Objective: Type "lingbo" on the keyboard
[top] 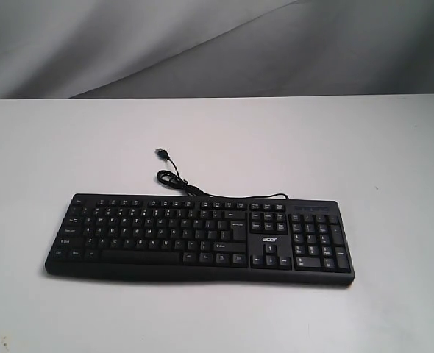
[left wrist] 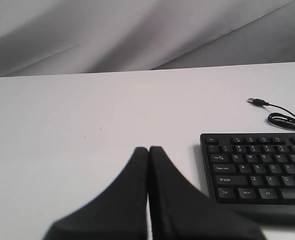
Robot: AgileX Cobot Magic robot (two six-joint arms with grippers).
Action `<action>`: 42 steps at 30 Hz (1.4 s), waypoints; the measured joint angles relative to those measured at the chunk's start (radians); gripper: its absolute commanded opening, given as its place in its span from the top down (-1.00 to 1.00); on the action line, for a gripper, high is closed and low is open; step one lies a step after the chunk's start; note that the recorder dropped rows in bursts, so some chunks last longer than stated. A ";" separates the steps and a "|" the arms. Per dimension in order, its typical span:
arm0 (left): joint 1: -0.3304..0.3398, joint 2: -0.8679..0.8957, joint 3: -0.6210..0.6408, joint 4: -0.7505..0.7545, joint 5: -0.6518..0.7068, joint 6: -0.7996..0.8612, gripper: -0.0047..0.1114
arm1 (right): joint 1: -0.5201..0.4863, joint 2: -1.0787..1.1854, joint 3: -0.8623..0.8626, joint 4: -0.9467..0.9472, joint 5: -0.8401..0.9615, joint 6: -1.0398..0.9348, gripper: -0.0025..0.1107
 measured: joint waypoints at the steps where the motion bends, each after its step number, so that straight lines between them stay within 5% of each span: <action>1: 0.000 0.000 0.000 0.000 0.000 0.000 0.91 | 0.000 -0.025 0.019 -0.005 0.013 -0.004 0.96; 18: 0.000 0.000 0.000 0.000 0.000 0.000 0.91 | 0.000 -0.212 0.147 -0.005 0.246 -0.011 0.96; 42: 0.000 0.000 0.000 0.000 0.000 0.000 0.91 | 0.000 -0.212 0.147 -0.005 0.260 -0.011 0.96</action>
